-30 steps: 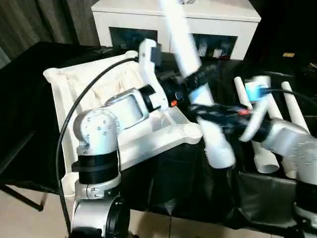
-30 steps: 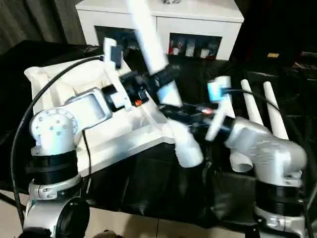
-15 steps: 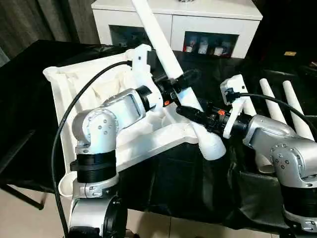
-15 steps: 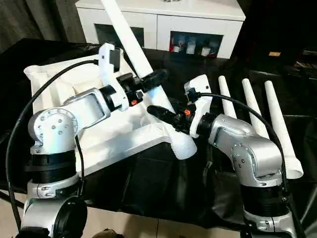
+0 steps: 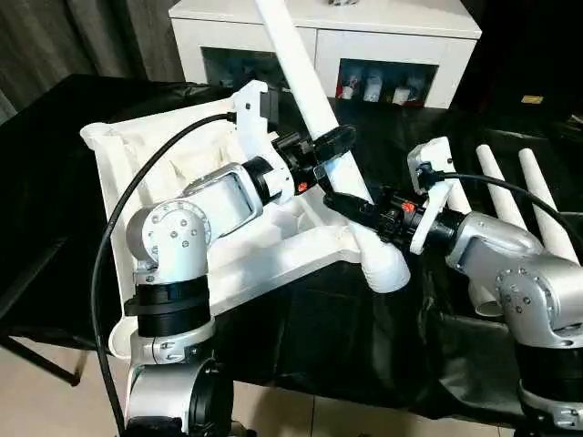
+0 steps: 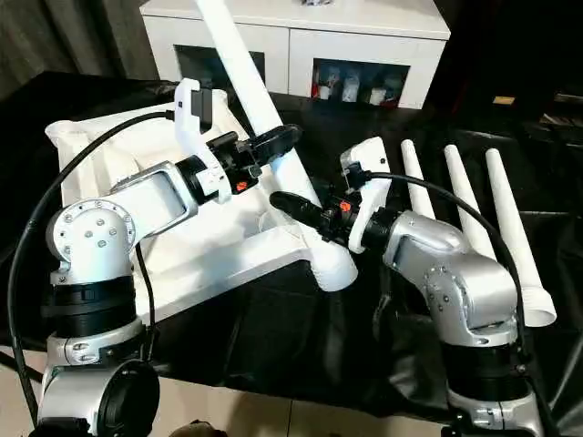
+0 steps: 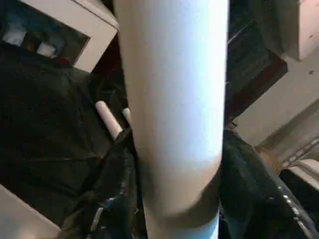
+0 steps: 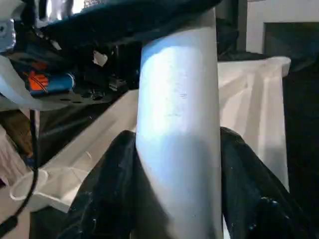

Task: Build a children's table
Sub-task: Pick table leg

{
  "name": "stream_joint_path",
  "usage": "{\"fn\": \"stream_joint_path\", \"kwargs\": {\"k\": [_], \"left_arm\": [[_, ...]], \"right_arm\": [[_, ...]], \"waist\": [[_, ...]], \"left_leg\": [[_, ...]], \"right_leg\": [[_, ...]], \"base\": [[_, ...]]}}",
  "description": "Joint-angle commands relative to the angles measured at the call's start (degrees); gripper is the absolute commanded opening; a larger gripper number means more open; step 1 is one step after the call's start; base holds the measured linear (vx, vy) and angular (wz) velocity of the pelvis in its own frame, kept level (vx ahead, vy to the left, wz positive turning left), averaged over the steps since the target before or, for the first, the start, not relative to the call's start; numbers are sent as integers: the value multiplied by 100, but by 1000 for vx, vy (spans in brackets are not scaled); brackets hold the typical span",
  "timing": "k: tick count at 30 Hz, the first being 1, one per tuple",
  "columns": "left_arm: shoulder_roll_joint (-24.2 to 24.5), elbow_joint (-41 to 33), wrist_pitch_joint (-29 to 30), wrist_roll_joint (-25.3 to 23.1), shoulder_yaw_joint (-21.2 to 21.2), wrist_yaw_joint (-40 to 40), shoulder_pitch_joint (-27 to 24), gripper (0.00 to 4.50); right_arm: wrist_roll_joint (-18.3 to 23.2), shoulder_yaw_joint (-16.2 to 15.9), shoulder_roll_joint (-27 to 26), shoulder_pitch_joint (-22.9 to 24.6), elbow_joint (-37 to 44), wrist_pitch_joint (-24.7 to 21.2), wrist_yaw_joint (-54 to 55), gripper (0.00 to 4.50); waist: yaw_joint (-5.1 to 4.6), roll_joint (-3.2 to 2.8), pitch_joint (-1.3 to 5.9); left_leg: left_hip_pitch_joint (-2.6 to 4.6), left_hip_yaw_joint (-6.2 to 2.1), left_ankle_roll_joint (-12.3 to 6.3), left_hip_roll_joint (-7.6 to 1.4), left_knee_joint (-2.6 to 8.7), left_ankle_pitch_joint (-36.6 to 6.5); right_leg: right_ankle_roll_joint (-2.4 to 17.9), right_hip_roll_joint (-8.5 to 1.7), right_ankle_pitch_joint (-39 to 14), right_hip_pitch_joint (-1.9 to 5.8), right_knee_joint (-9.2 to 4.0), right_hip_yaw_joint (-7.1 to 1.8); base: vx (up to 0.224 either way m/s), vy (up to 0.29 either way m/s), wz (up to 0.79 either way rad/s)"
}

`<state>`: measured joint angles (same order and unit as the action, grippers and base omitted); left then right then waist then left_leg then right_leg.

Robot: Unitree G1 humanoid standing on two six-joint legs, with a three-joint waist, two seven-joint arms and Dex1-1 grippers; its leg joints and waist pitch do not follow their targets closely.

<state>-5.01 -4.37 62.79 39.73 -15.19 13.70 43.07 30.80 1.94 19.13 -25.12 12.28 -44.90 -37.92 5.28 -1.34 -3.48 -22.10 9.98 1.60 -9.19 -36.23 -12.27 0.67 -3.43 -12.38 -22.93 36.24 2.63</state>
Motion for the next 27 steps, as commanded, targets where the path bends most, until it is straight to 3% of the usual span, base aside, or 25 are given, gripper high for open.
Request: {"fn": "stream_joint_path", "kwargs": {"k": [1,5,6,8,13,20,23,27], "left_arm": [[131,-77,-7,30,156,167,86,199],[308,-82,-64,-46,300,306,96,184],[646,-133,-216,-246,654,630,82,184],[895,-184,-261,-330,900,901,104,181],[1169,-218,-361,-348,1150,1263,219,180],[1396,-281,-559,-269,1412,1703,303,180],[1376,-298,-590,-254,1443,1774,304,180],[1371,-326,-634,-215,1539,1937,294,180]], "right_arm": [[201,140,21,-35,13,-53,-79,251],[264,173,73,-31,9,-106,-142,291],[346,213,185,-30,1,-187,-261,292],[430,230,328,-31,6,-318,-400,300],[477,106,722,-15,-17,-525,-680,347],[852,-62,1237,125,56,-989,-1345,357],[876,-141,1273,153,57,-1033,-1433,357],[800,-366,1255,151,-40,-999,-1459,357]], "waist": [[19,71,450],[17,70,448],[25,109,441],[27,88,445],[41,102,453],[59,122,450],[63,125,451],[68,140,435]], "left_leg": [[85,-146,-594,-359,352,323],[78,-146,-567,-353,357,294],[83,-149,-579,-346,369,263],[101,-152,-575,-356,370,290],[93,-131,-517,-350,355,373],[86,-129,-545,-354,349,300],[70,-129,-552,-352,339,366],[79,-123,-473,-348,349,205]], "right_leg": [[1577,-479,455,352,-316,-276],[1524,-480,386,357,-320,-275],[1481,-480,283,363,-335,-275],[1384,-466,203,344,-322,-274],[1468,-477,351,356,-301,-278],[1499,-491,272,366,-308,-280],[1534,-492,335,363,-293,-279],[1489,-492,-13,355,-325,-281]], "base": [[0,0,0],[0,0,0],[0,0,0],[0,0,0],[0,0,0],[0,0,0],[0,0,0],[0,0,0]]}}
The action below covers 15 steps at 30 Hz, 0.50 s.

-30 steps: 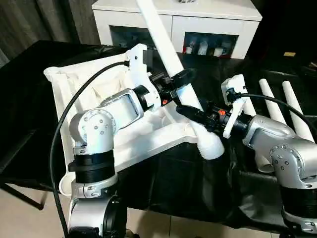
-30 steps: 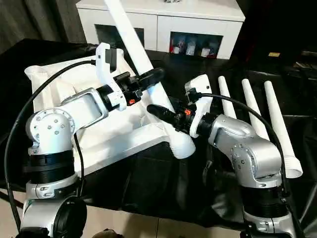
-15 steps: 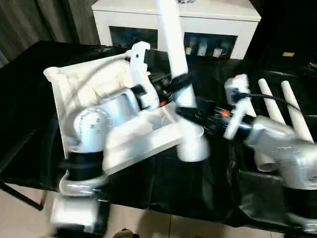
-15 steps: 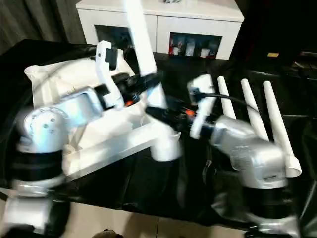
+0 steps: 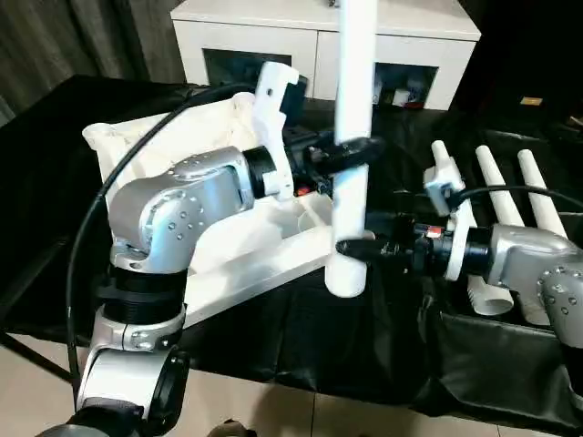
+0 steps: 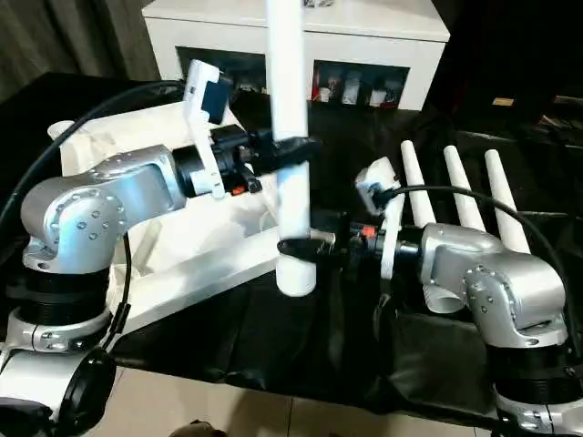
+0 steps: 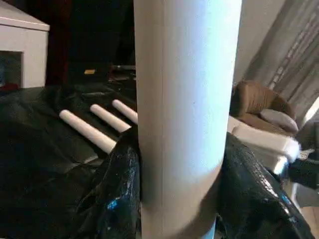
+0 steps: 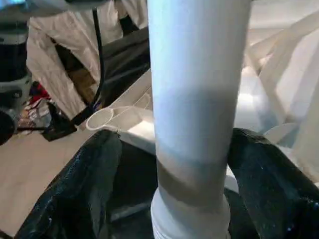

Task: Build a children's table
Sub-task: Pick table leg

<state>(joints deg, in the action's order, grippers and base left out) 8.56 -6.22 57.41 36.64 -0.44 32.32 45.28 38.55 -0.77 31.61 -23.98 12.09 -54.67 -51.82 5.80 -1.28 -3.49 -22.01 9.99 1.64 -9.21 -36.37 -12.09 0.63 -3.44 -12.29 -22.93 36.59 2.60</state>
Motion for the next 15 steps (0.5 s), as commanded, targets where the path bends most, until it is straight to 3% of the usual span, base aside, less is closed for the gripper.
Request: {"fn": "stream_joint_path", "kwargs": {"k": [1,5,6,14,15], "left_arm": [[20,-148,-92,106,81,102,71,180],[138,-212,-137,93,254,289,18,180],[150,-215,-147,92,267,312,13,180],[167,-227,-191,97,291,438,14,180],[185,-237,-198,116,313,487,12,180]], "right_arm": [[7,-125,3,32,-40,-7,-67,357],[-11,-150,-17,-37,-106,-14,-88,357],[-8,-149,-13,-52,-112,-22,-103,330],[1,-249,117,-38,-141,8,-224,272],[6,-258,125,-27,-135,5,-240,248]], "waist": [[23,134,436],[23,136,426],[25,133,428],[23,143,426],[19,152,427]], "left_leg": [[74,-122,-443,-349,362,145],[76,-120,-374,-347,375,47],[78,-123,-357,-349,376,42],[67,-123,-329,-342,378,34],[64,-120,-330,-338,375,35]], "right_leg": [[1471,-492,-87,351,-365,-283],[1422,-488,-261,342,-381,-283],[1416,-484,-256,343,-374,-283],[1372,-482,-256,348,-375,-283],[1368,-478,-252,351,-376,-283]], "base": [[0,0,0],[0,0,0],[0,0,0],[0,0,0],[0,0,0]]}}
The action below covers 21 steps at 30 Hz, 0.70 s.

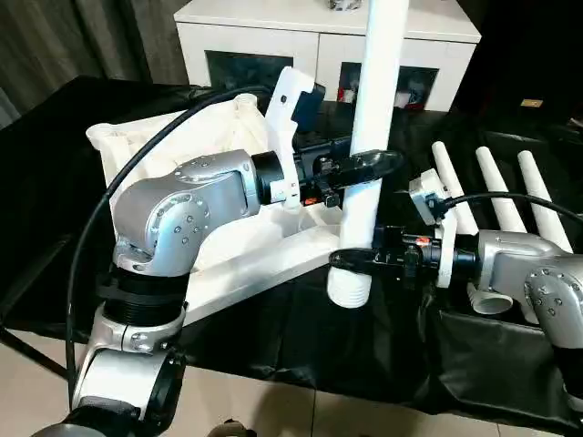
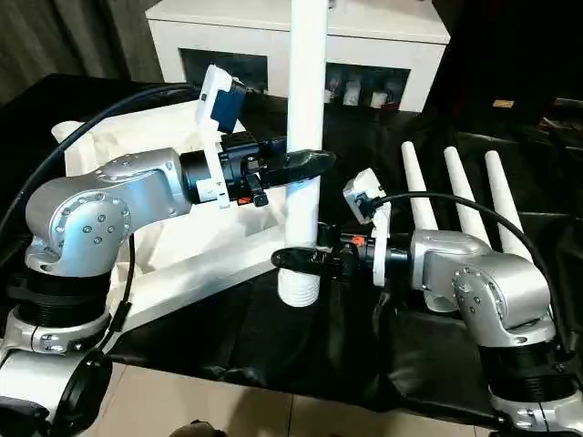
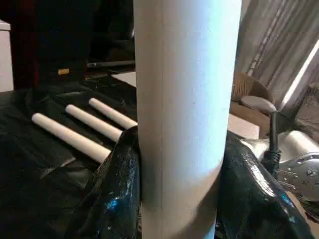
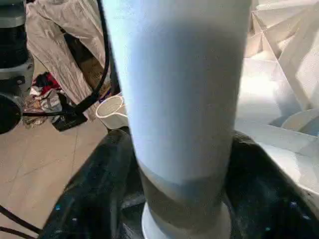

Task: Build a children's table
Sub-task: Pick table leg

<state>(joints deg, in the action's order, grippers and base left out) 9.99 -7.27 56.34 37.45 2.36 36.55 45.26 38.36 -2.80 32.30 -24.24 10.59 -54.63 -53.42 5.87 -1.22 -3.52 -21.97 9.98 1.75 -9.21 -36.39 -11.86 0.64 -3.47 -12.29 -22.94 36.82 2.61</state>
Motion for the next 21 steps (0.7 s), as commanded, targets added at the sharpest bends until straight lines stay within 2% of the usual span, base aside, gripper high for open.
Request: {"fn": "stream_joint_path", "kwargs": {"k": [1,6,14,15,17,19,21], "left_arm": [[43,-132,-90,35,33,64,13,180],[68,-156,-106,71,78,134,10,180],[5,-119,-110,118,-25,75,36,180],[-8,-94,-116,119,-63,46,44,180],[-5,-65,-132,132,-93,33,56,180],[-5,-57,-135,139,-99,32,61,180],[1,-65,-150,157,-85,75,58,180]], "right_arm": [[25,-55,56,-1,14,1,-81,248],[24,-97,96,36,57,-11,-149,201],[74,-54,-2,59,67,21,-78,191],[84,-49,-18,66,75,25,-75,191],[76,-54,-26,91,109,78,-86,189],[54,-58,-29,99,125,125,-80,189],[42,-55,-47,102,134,160,-59,244]], "waist": [[14,143,432],[16,139,435],[11,132,433],[14,114,434],[13,128,434],[14,130,435],[11,123,436]], "left_leg": [[58,-123,-350,-338,379,23],[59,-122,-370,-339,372,38],[60,-122,-342,-338,374,-13],[59,-125,-333,-337,372,-11],[61,-125,-333,-341,376,-1],[59,-122,-335,-336,372,-1],[61,-126,-338,-339,374,4]], "right_leg": [[1362,-479,-253,353,-395,-282],[1388,-477,-192,353,-389,-283],[1397,-475,-255,352,-400,-281],[1396,-475,-253,350,-394,-281],[1392,-471,-224,351,-392,-281],[1396,-473,-212,353,-394,-284],[1394,-468,-209,350,-390,-279]], "base": [[0,0,0],[0,0,0],[0,0,0],[0,0,0],[0,0,0],[0,0,0],[0,0,0]]}}
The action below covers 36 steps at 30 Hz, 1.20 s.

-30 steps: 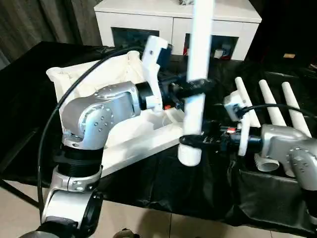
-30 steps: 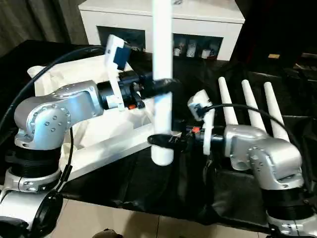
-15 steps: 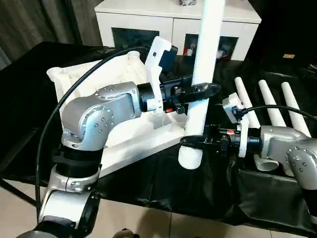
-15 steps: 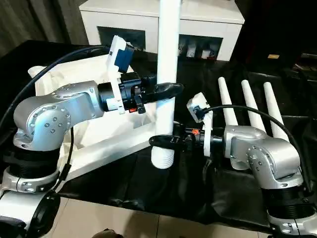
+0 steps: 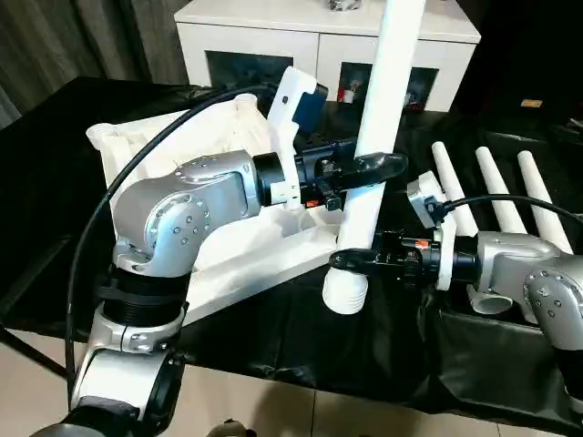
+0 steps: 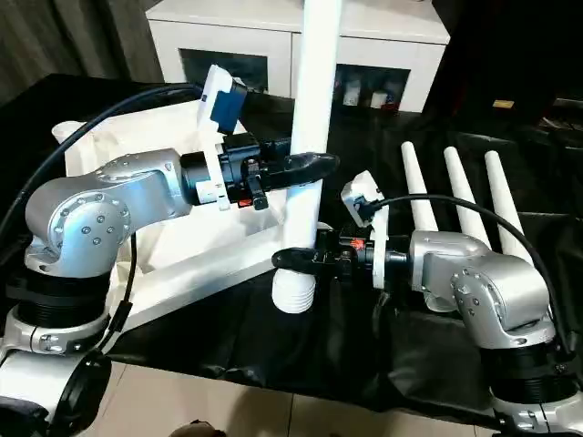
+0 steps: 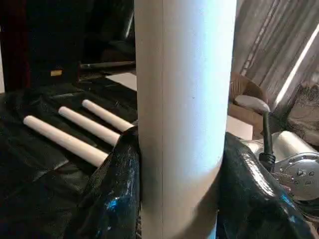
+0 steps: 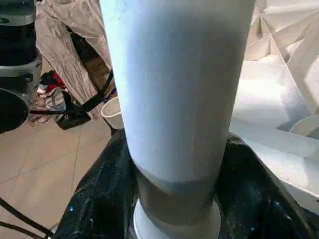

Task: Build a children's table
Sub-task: Pick table leg

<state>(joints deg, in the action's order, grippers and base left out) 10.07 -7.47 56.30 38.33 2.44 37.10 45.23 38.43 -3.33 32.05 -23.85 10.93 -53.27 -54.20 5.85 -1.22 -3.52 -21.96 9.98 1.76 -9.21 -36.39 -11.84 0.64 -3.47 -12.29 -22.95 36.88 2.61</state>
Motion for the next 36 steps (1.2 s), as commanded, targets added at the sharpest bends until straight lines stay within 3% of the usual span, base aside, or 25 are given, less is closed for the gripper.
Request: {"fn": "stream_joint_path", "kwargs": {"k": [1,5,13,15,20,21,28,29,30,34,36], "left_arm": [[-5,-53,-154,73,-85,35,58,180],[13,-112,-135,120,-37,134,38,179],[76,-130,-160,121,30,217,26,179],[88,-130,-170,120,43,232,23,179],[80,-125,-191,102,53,264,14,179],[80,-125,-191,102,53,264,14,179],[77,11,-133,-47,49,19,35,179],[48,104,-32,-95,10,-143,71,235],[19,210,28,-75,-70,-218,94,249],[66,321,-9,-65,-207,-236,71,270],[131,268,-23,-80,-254,-260,-63,290]], "right_arm": [[37,0,-28,63,102,25,28,244],[-36,-55,-21,53,101,54,50,279],[-16,-59,14,16,47,76,-12,287],[2,-51,15,11,41,61,-32,251],[33,-56,12,6,38,39,-73,232],[33,-56,12,6,38,39,-73,209],[12,-25,-91,73,93,85,59,195],[-5,-6,-115,82,88,108,106,193],[-65,44,-183,86,60,164,249,193],[-446,291,-528,35,-230,471,1040,189],[-599,670,-860,-3,-460,709,1720,188]], "waist": [[10,124,437],[10,127,438],[8,128,438],[7,131,436],[9,127,433],[8,122,433],[6,105,435],[4,111,431],[4,104,433],[-14,94,442],[-22,74,439]], "left_leg": [[59,-124,-345,-337,374,12],[53,-124,-354,-335,371,25],[57,-124,-324,-334,374,-8],[54,-123,-330,-335,375,2],[62,-122,-328,-338,375,-24],[60,-121,-321,-336,374,-33],[56,-125,-309,-338,373,-25],[57,-125,-307,-334,374,-49],[57,-121,-287,-332,371,-46],[62,-125,-193,-319,381,-68],[67,-122,-124,-319,390,-98]], "right_leg": [[1399,-468,-186,352,-394,-280],[1407,-468,-168,356,-390,-281],[1379,-470,-225,359,-396,-284],[1374,-471,-211,357,-394,-283],[1378,-472,-276,350,-401,-282],[1378,-470,-270,351,-403,-283],[1387,-466,-214,349,-395,-283],[1387,-465,-241,349,-405,-281],[1387,-465,-240,348,-400,-285],[1347,-462,-329,338,-415,-277],[1335,-458,-311,322,-413,-282]], "base": [[0,0,0],[0,0,0],[0,0,0],[0,0,0],[0,0,0],[0,0,0],[0,0,0],[0,0,0],[0,0,0],[0,0,0],[0,0,0]]}}
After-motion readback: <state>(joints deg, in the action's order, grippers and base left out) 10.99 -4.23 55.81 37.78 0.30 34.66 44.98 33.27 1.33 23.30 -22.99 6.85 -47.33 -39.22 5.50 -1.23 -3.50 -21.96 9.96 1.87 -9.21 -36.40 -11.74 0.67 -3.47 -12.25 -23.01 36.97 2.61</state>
